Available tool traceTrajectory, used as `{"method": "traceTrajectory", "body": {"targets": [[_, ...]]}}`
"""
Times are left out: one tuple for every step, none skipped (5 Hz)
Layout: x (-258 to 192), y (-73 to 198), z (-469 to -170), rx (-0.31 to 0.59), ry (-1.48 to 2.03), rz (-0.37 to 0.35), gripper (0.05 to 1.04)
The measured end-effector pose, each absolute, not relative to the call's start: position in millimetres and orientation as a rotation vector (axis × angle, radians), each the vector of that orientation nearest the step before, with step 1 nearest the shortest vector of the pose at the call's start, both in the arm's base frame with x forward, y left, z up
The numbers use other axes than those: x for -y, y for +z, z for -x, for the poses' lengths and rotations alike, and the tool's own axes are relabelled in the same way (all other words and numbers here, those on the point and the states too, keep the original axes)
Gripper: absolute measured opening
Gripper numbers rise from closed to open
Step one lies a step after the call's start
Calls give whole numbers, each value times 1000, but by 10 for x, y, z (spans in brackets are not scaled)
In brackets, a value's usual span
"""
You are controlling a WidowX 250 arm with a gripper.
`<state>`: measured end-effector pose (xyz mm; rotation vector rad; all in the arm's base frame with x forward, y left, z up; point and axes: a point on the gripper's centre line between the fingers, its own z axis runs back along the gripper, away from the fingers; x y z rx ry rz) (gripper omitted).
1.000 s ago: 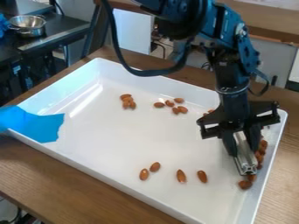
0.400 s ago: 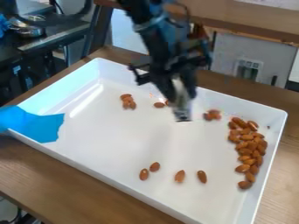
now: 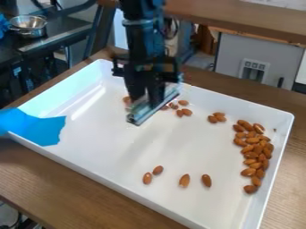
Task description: Sweep into pile
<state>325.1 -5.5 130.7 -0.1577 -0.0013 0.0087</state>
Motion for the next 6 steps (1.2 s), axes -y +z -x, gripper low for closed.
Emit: {"method": "traceTrajectory", "body": {"targets": [[-85,1240,-3169,-46,-121,72,345],[-130,1024,-3071,-67,-202,20,345],[-118,870,-3063,-37,-256,-21,345],[-116,777,-3027,-31,-261,-22,345],[-68,723,-2965,-49,-255,7,345],[55,693,-2899,-75,-257,39,345]]}}
